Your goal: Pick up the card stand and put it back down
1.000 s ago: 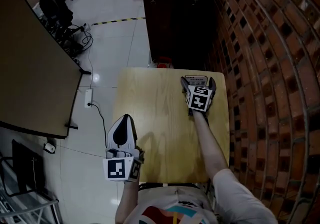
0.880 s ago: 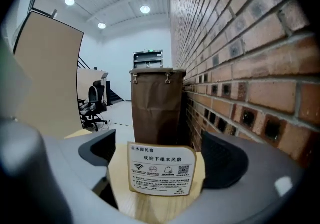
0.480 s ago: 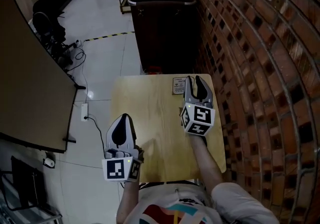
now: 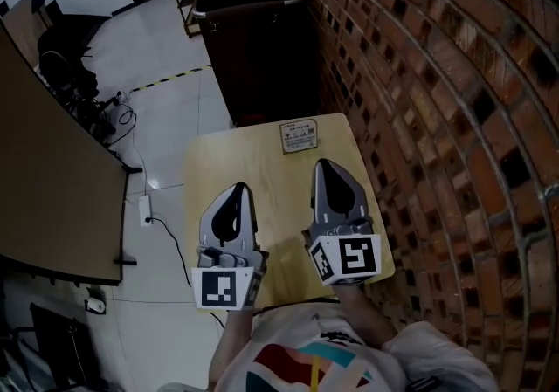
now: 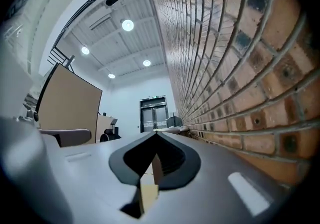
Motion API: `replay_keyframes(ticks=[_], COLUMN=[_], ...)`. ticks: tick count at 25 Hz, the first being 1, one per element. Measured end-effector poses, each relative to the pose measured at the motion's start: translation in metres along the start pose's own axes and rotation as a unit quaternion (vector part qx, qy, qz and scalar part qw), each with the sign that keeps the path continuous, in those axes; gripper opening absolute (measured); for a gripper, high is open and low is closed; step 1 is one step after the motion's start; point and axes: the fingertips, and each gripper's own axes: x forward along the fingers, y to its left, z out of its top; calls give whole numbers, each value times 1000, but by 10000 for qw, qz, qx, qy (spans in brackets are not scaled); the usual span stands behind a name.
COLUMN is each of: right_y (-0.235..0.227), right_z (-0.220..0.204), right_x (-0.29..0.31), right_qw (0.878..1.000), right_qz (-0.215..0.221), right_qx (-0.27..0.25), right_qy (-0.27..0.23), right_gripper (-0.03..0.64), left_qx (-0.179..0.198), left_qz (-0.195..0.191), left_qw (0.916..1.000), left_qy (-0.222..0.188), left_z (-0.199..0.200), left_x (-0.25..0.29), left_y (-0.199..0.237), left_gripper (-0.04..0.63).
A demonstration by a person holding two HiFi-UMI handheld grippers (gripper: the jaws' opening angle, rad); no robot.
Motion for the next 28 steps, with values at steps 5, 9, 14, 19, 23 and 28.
replay_keyframes(ticks=[5, 9, 14, 19, 23, 28], right_y=[3, 0, 6, 11, 11, 13], right_z=[7, 6, -1, -5, -4, -3], right_x=[-8, -11, -11, -13, -12, -13], right_qw=[9999, 10000, 9997, 9994, 9992, 9992], right_qz=[78, 81, 202, 306, 355, 372], right_qx=[-6, -21, -79, -99, -98, -118], right_qy=[-97, -48, 82, 122, 126, 132], right_gripper=[0, 0, 0, 0, 0, 0], left_qx=[-6, -96, -68, -116, -177, -227], left_qz=[-78, 8, 156, 314, 432, 479], left_qw=[9999, 9999, 9998, 9994, 9989, 9986], left_qy=[-112, -88, -44, -2, -11, -71], left_z=[5, 3, 1, -3, -3, -1], left_x=[6, 5, 2, -1, -2, -3], left_y=[-11, -8, 0, 8, 13, 16], left_gripper=[6, 6, 6, 6, 6, 6])
